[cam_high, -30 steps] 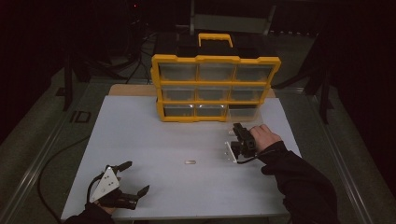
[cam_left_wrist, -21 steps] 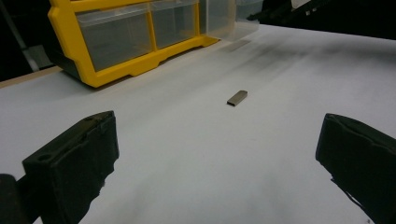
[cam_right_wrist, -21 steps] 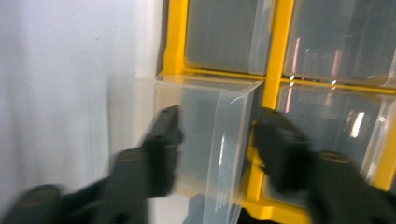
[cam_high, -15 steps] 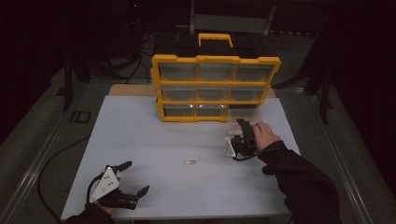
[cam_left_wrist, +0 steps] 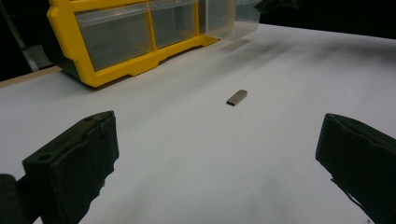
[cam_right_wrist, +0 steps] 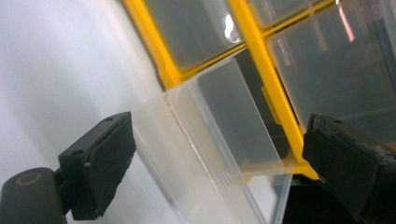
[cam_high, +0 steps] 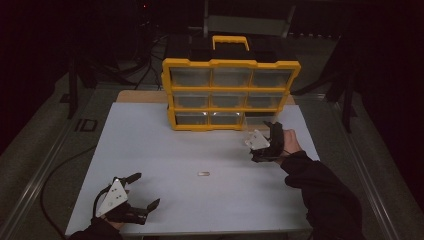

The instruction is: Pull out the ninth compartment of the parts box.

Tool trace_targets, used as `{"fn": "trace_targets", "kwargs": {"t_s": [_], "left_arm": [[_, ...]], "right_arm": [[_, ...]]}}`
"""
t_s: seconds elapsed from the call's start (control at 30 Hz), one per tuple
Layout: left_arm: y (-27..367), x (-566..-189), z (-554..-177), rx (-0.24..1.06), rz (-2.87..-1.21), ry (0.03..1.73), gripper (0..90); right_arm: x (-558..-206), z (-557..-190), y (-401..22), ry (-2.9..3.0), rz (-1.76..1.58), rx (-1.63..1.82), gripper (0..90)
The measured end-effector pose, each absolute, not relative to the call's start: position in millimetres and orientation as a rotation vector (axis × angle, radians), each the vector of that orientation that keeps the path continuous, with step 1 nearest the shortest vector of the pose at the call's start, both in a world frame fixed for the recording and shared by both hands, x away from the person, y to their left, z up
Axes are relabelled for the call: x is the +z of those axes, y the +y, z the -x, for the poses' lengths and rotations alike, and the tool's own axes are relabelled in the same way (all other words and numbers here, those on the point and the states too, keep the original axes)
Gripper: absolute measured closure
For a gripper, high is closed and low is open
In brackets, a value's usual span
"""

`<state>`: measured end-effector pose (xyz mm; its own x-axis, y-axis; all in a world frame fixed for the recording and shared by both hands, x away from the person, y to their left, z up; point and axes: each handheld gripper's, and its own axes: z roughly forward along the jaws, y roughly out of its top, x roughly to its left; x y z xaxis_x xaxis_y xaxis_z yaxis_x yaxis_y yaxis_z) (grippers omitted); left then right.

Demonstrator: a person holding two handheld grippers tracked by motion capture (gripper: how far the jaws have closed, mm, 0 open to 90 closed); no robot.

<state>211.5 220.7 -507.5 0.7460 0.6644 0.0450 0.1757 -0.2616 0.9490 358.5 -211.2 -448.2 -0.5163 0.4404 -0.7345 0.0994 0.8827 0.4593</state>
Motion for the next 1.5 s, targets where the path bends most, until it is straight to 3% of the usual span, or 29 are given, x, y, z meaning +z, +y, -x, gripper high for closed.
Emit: {"fn": "trace_targets", "kwargs": {"t_s": [0.53,1.5], "left_arm": [[220.7,-507.5,-211.4,0.536,-1.809,0.655,0.0],[220.9,-507.4,-211.4,0.535,-1.806,0.651,0.0]], "right_arm": [[-423.5,-359.3,-239.4,2.074,-0.837,0.972,7.5],[-448.5,-312.4,-264.3,2.046,-0.855,1.157,7.6]]}}
